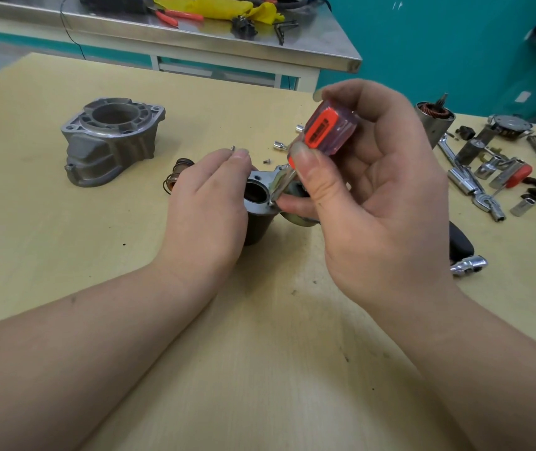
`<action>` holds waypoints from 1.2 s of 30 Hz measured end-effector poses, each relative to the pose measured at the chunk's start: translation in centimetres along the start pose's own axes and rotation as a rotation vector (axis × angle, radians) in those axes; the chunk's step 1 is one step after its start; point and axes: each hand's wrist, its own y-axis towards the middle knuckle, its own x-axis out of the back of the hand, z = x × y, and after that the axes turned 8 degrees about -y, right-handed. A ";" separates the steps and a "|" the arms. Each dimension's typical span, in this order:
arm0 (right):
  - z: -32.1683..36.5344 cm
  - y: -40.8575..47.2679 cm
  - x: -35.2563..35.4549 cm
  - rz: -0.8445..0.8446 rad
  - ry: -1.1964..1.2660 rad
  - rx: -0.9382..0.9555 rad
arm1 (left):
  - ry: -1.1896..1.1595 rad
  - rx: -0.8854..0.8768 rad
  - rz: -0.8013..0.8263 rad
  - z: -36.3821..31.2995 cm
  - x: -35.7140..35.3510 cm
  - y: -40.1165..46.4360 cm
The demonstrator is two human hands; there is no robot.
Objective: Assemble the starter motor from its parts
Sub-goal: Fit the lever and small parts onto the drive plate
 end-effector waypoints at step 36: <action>-0.8 1.0 0.1 -0.093 -0.026 0.092 | 0.060 -0.026 -0.017 -0.7 -0.2 -0.5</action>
